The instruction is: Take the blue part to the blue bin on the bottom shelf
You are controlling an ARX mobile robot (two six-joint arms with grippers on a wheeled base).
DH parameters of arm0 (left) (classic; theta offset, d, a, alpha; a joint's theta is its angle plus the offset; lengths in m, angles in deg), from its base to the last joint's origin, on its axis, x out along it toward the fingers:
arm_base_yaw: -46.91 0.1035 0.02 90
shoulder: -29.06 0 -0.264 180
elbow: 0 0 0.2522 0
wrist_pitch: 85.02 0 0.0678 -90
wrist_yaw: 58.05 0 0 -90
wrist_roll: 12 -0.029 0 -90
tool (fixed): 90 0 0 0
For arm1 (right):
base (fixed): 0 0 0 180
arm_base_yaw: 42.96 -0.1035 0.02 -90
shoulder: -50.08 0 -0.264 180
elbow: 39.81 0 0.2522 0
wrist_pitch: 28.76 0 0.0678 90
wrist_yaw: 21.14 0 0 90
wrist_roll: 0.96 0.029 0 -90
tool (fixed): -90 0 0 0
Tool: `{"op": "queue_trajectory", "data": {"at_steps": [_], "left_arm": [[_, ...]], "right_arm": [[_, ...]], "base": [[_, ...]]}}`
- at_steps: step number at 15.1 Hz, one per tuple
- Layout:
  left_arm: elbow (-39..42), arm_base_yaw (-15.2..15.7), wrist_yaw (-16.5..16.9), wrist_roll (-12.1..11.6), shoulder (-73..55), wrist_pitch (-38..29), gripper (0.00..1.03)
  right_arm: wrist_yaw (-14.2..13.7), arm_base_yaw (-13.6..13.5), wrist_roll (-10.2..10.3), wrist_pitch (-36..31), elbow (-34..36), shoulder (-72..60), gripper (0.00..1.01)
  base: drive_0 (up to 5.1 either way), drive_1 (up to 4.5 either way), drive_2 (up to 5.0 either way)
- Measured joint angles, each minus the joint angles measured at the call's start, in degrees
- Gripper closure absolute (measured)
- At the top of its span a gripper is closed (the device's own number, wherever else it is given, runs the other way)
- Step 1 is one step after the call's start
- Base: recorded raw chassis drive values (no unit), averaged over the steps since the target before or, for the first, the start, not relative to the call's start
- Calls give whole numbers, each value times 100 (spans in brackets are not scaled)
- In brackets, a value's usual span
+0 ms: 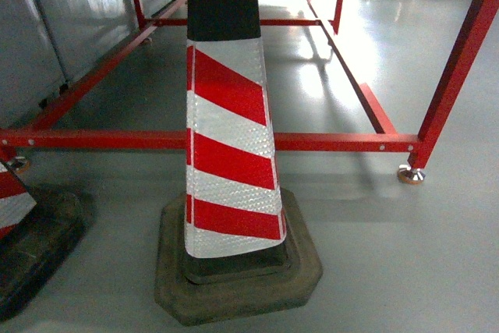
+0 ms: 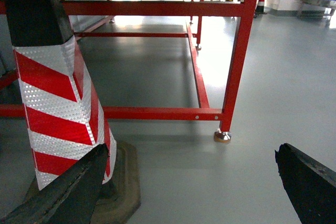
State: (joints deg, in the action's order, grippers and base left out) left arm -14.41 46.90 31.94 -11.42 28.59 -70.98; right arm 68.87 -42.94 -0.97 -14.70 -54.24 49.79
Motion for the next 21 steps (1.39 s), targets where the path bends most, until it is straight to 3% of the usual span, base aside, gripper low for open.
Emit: {"op": "queue_trajectory", "data": {"at_steps": [21], "left_arm": [[0, 0, 0, 0, 0, 0, 5]], "right_arm": [[0, 0, 0, 0, 0, 0, 3]], "base": [[0, 0, 0]]}}
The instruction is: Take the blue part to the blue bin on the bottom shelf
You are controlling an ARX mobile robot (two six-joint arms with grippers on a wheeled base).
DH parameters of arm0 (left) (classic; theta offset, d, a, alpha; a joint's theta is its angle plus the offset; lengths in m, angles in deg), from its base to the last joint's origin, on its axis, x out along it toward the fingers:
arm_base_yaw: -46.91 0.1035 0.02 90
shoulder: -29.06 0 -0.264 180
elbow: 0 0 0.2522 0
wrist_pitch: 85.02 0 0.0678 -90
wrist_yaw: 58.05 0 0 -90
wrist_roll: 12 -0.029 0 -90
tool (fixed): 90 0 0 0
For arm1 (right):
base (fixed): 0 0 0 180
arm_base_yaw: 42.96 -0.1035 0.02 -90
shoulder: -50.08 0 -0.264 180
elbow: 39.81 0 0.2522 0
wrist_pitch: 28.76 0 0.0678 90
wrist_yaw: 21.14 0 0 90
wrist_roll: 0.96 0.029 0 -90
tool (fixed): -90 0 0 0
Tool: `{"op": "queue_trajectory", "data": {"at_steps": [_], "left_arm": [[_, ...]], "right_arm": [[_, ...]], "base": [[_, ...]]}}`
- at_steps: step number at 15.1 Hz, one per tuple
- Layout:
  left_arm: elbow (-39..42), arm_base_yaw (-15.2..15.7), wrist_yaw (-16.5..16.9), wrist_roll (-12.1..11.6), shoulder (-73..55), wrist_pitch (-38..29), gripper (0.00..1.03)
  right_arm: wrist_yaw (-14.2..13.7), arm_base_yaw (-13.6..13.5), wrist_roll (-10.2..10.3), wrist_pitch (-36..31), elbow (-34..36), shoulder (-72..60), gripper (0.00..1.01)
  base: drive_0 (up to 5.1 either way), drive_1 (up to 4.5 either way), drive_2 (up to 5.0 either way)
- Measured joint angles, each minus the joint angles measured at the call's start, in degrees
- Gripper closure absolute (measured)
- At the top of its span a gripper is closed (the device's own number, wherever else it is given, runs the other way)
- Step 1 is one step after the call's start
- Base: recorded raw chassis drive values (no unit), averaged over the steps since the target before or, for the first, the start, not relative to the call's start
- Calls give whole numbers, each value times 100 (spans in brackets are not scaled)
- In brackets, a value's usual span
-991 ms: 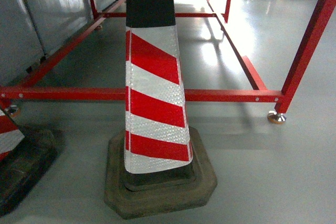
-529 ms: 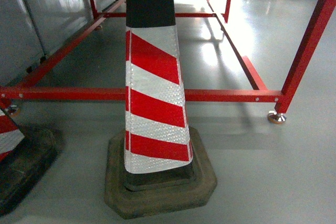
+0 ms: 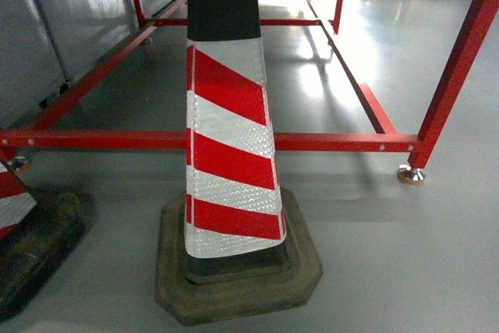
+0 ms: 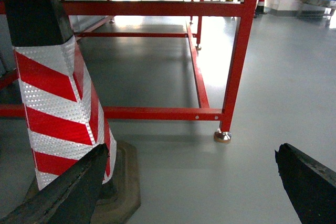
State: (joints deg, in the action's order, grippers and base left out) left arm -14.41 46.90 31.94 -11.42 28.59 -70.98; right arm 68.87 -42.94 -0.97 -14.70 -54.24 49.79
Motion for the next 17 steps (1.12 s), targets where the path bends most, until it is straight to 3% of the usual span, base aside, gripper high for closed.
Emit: {"op": "queue_trajectory", "data": {"at_steps": [17], "left_arm": [[0, 0, 2, -2, -2, 0, 5]], "right_arm": [[-4, 0, 13, -2, 0, 0, 3]], "base": [[0, 0, 0]]}}
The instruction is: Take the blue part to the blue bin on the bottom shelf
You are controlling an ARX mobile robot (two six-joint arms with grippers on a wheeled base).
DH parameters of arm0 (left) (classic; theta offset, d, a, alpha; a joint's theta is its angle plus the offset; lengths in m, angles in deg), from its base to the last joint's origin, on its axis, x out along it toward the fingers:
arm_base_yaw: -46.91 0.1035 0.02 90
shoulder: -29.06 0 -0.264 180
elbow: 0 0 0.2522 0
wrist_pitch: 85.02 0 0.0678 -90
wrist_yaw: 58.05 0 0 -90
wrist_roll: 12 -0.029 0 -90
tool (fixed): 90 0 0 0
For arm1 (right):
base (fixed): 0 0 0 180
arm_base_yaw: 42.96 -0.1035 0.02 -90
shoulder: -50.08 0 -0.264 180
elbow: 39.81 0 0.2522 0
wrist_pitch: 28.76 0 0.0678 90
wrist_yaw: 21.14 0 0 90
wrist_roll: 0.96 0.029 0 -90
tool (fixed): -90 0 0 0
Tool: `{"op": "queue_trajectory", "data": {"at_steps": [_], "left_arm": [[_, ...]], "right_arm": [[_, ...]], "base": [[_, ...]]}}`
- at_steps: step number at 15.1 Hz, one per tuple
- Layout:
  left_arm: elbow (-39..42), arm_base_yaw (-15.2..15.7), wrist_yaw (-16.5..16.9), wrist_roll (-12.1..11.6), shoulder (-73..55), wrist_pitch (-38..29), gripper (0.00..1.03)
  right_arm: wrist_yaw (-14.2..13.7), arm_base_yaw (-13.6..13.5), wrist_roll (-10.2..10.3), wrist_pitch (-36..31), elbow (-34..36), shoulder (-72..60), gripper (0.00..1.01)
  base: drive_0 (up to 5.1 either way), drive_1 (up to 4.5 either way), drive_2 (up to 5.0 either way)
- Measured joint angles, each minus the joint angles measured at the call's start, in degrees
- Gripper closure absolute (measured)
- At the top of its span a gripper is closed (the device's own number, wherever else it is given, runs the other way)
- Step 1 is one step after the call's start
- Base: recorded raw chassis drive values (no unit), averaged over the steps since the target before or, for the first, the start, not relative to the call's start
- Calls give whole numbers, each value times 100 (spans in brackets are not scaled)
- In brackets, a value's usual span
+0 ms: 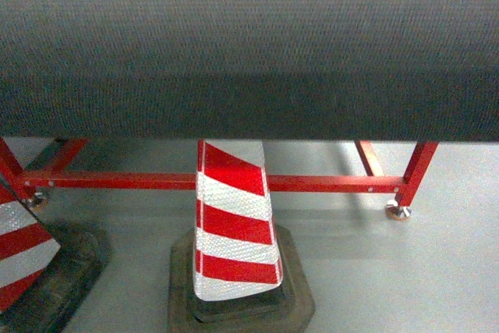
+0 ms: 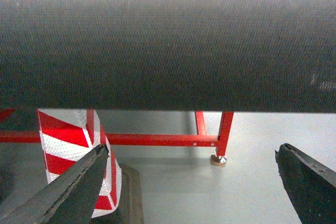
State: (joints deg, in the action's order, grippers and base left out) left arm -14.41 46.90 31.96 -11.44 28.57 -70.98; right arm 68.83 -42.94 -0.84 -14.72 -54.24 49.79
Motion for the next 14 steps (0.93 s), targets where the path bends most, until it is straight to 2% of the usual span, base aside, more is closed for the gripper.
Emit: {"op": "queue_trajectory", "data": {"at_steps": [14], "left_arm": [[0, 0, -4, 2, 2, -28, 5]], "right_arm": [[4, 0, 4, -33, 0, 0, 3]], "base": [[0, 0, 0]]}}
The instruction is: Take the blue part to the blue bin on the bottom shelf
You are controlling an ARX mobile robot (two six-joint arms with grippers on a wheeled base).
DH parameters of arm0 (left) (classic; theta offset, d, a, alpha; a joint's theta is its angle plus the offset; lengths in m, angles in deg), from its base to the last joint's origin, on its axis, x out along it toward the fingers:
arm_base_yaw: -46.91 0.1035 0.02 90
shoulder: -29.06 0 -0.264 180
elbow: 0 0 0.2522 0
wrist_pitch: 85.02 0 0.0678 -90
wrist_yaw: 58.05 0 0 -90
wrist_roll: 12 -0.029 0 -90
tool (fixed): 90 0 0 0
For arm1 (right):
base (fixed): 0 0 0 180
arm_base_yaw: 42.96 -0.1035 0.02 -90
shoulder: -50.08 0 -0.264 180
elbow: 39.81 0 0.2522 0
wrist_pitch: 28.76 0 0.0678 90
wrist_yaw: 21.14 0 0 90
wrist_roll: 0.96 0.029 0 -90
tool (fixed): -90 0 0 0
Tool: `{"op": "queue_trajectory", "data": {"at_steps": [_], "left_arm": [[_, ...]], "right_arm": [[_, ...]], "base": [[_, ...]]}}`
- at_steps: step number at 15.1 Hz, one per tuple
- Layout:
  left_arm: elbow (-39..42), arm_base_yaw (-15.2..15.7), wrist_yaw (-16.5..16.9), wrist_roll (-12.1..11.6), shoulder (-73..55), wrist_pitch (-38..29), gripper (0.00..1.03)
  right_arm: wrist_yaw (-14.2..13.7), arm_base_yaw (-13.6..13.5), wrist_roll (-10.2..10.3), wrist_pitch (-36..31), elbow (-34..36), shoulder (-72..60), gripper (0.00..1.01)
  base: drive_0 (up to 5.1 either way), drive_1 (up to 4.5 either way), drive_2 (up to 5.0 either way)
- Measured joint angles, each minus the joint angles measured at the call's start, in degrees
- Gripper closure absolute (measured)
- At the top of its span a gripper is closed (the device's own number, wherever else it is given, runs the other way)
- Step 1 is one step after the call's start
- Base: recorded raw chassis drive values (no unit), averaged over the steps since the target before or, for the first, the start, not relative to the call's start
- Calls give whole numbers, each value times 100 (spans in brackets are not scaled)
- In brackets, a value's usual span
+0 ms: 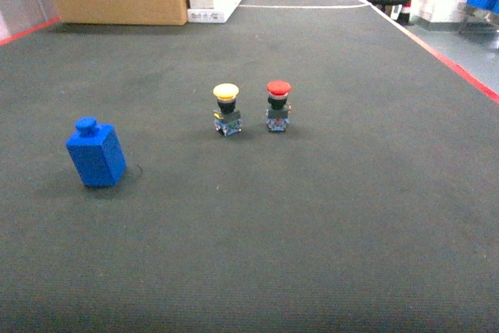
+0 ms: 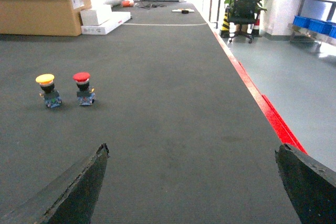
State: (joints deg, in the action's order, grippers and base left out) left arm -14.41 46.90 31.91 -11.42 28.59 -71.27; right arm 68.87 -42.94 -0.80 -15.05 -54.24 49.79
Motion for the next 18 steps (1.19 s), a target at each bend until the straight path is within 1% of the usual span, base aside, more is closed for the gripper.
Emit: {"op": "queue_trajectory", "data": {"at_steps": [12, 13, 14, 15, 16, 17, 18], "left_arm": [[-2, 0, 2, 0, 0, 26, 5], [-28, -48, -116, 52, -33, 186, 5], [-203, -337, -715, 306, -361, 664, 5], [-282, -634, -1340, 579, -1043, 448, 5], [-280, -748, -1609, 737, -1650, -81, 5], [-337, -756, -1685, 800, -2649, -1213, 5], [-494, -756, -1576, 789, -3600, -2142, 5]], "right_arm": [[0, 0, -2, 33, 0, 0, 3], [0, 0, -2, 33, 0, 0, 3], [-7, 0, 0, 33, 0, 0, 3], [2, 0, 0, 35, 0, 0, 3], [0, 0, -2, 28, 0, 0, 3], [2, 0, -2, 35, 0, 0, 3], [2, 0, -2, 33, 0, 0, 3]], "base": [[0, 0, 0], [0, 0, 0], [0, 0, 0], [0, 0, 0], [0, 0, 0], [0, 0, 0], [0, 0, 0]]}}
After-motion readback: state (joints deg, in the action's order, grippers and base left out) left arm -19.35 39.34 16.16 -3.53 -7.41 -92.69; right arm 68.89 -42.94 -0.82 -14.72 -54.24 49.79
